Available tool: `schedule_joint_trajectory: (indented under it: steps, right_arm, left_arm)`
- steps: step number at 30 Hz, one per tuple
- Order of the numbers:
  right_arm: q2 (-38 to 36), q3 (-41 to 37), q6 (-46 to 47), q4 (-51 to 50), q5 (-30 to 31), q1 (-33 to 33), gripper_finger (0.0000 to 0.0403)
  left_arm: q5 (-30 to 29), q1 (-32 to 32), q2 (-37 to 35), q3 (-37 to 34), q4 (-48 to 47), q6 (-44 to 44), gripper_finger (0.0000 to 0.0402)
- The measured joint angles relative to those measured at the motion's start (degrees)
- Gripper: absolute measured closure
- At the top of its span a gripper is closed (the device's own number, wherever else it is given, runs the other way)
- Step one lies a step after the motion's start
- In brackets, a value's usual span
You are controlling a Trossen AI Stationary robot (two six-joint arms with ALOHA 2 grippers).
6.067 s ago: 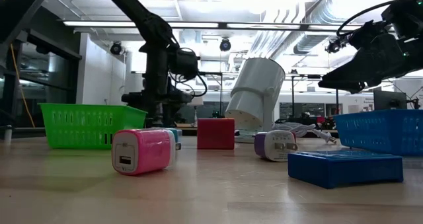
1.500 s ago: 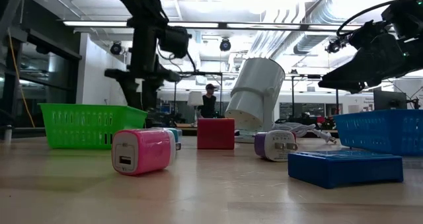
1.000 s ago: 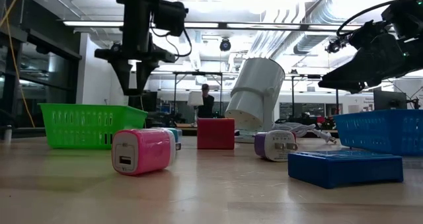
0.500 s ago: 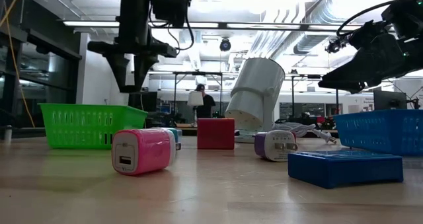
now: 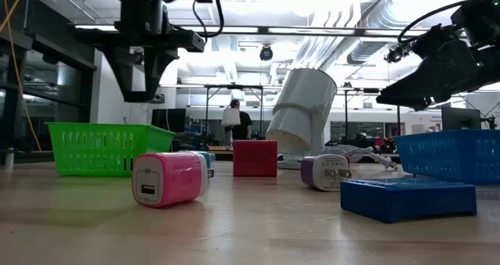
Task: Pick & Place Office items
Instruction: Put the black digital timer into the green bin
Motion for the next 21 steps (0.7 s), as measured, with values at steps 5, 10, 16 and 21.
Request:
schedule_joint_trajectory:
  steps: [5, 10, 16, 21]
  right_arm:
    - [0.02, 0.0, 0.0, -0.02, -0.01, -0.01, 0.0227]
    - [0.0, 0.0, 0.0, 0.0, 0.0, -0.02, 0.0227]
    - [0.02, -0.02, 0.0, -0.09, -0.02, -0.01, 0.0227]
    - [0.02, 0.0, 0.0, -0.05, -0.02, 0.0, 0.0227]
  left_arm:
    - [1.95, -3.72, 1.23, 0.01, -0.62, -6.32, 0.0243]
    - [3.91, -4.46, 2.3, -0.32, -0.08, -9.09, 0.0243]
    - [5.29, -4.26, 4.31, -1.7, 2.96, -10.57, 0.0243]
    - [6.08, -4.26, 4.34, -5.12, 8.47, -12.66, 0.0243]
